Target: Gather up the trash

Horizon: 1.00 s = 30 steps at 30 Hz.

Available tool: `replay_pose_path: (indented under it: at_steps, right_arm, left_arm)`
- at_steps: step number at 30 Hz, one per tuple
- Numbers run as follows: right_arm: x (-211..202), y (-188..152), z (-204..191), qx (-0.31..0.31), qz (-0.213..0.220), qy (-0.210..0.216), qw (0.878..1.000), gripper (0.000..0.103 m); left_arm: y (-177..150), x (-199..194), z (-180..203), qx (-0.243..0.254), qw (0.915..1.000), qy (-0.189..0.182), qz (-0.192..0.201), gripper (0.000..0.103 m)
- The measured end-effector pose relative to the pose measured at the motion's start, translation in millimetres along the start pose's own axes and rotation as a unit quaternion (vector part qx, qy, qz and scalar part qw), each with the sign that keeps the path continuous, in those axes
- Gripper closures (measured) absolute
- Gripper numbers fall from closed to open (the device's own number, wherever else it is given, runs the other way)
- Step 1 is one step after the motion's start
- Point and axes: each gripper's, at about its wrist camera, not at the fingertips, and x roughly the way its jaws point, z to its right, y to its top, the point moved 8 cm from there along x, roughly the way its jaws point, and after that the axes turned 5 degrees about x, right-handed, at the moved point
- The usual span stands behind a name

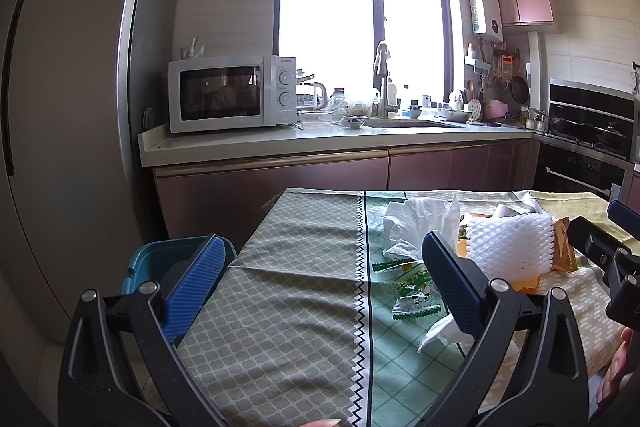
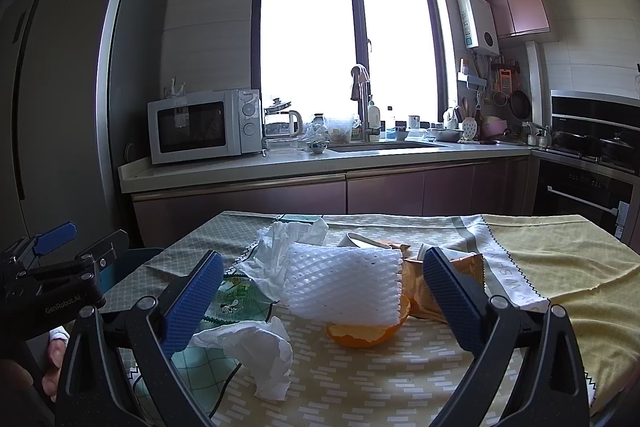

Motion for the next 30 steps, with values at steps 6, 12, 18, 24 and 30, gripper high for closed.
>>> replay_pose_path:
  at_steps: [6, 12, 18, 24, 30]
  right_arm:
    - [0.4, 0.0, 0.1, 0.000, 0.000, 0.000, 1.000, 0.006]
    - [3.0, -0.1, 0.9, 0.003, -0.002, 0.003, 1.000, 0.006]
    - [5.6, -1.4, 1.9, 0.004, -0.004, 0.005, 1.000, 0.007]
    - [8.8, -4.7, 1.9, 0.006, -0.007, 0.007, 1.000, 0.007]
    - [11.8, -8.3, 2.9, 0.009, -0.009, 0.008, 1.000, 0.007]
  left_arm:
    - [0.6, 0.2, 0.3, 0.001, 1.0000, 0.000, 0.001, 0.006]
    - [0.5, -0.1, 1.0, 0.001, 1.0000, -0.001, 0.000, 0.006]
    - [0.6, 1.4, 1.7, 0.000, 1.0000, -0.003, -0.001, 0.006]
    - [-0.9, 4.7, 5.9, 0.003, 1.0000, -0.006, -0.003, 0.006]
    - [-2.7, 6.7, 5.3, 0.004, 1.0000, -0.007, -0.005, 0.006]
